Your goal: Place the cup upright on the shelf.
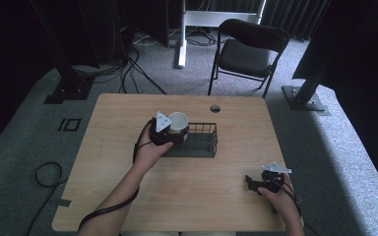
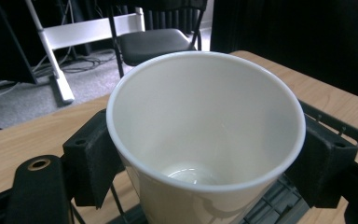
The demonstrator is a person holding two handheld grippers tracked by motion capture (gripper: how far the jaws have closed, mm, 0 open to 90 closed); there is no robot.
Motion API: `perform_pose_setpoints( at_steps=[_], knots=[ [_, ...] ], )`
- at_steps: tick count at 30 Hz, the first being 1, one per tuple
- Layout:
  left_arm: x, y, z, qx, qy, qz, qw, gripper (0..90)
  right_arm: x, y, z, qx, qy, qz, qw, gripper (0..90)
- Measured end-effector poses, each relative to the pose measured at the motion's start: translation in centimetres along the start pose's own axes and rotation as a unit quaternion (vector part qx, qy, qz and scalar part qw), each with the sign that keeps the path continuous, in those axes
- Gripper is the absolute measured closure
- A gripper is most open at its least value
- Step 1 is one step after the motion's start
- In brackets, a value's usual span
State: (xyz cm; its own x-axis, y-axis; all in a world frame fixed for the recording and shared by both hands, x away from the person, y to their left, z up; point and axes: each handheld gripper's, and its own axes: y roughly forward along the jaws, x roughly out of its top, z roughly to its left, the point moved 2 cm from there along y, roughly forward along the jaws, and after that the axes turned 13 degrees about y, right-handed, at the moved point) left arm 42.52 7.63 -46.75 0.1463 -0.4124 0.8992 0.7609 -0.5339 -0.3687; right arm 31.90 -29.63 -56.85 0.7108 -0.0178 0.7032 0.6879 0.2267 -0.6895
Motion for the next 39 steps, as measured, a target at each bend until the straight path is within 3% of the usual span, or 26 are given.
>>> perform_pose_setpoints(
  at_steps=[20, 27, 30, 39],
  knots=[
    [-0.88, 1.03, -0.75, -0.014, 0.006, 0.010, 0.9998, 20.5, 0.00, -0.01, -0.01, 0.001, 0.000, 0.000, 1.0000, 10.8],
    [-0.79, 1.00, -0.72, -0.009, -0.003, 0.016, 0.9998, 20.2, 0.00, -0.01, -0.01, 0.000, 0.000, 0.000, 1.0000, 10.8],
    [-0.79, 0.85, -0.50, -0.004, -0.009, 0.021, 0.9997, 16.1, 0.00, 0.00, -0.01, 0.000, 0.000, 0.000, 1.0000, 10.8],
    [-0.54, 0.13, -0.20, -0.015, -0.013, 0.023, 0.9996, 14.0, 0.00, 0.00, 0.01, 0.000, 0.000, 0.000, 1.0000, 10.7]
  ],
)
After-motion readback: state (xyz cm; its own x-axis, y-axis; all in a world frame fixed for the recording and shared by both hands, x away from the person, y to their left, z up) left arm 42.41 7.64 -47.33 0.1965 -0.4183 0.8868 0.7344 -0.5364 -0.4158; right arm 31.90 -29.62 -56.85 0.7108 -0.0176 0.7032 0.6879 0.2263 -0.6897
